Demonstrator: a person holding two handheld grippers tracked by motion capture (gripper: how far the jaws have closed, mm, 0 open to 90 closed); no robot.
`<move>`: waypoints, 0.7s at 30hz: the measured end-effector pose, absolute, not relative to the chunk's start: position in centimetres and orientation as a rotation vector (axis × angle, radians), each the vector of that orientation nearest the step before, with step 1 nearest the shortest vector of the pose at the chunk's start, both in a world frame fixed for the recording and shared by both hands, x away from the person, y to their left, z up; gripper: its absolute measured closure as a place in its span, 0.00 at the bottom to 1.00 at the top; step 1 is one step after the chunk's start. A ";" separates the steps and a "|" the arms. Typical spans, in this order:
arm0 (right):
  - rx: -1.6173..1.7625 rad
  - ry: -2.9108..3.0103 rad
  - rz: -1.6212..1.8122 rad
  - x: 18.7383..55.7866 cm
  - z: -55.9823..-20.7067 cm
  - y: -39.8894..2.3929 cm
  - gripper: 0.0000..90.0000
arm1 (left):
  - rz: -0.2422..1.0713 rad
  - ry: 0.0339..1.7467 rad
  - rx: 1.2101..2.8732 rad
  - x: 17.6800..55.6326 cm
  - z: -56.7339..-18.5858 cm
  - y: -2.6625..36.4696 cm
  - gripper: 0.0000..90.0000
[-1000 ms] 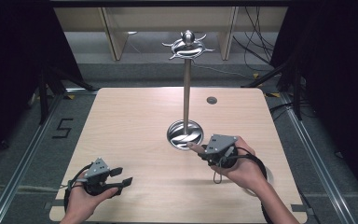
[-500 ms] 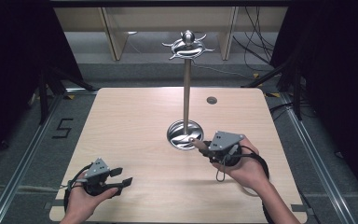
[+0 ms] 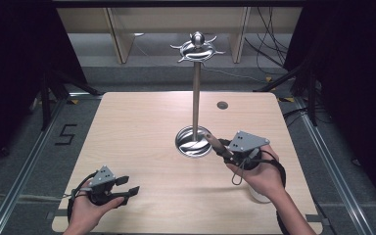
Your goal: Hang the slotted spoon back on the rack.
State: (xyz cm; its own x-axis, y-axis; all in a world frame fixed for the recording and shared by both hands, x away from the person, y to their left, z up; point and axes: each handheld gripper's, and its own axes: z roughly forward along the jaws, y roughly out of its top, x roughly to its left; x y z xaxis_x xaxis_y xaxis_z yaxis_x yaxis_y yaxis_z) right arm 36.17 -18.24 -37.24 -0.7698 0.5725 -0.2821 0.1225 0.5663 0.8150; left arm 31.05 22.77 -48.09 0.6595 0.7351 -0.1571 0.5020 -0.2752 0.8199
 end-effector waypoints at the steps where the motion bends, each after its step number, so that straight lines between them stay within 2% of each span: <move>1: 0.556 2.272 1.126 36.2 -37.2 -18.2 0.76 | 0.315 0.967 1.943 31.1 -48.1 22.8 0.44; 21: 0.658 2.088 1.240 36.2 -36.1 -19.6 0.76 | 0.322 0.974 1.952 31.0 -48.0 22.9 0.44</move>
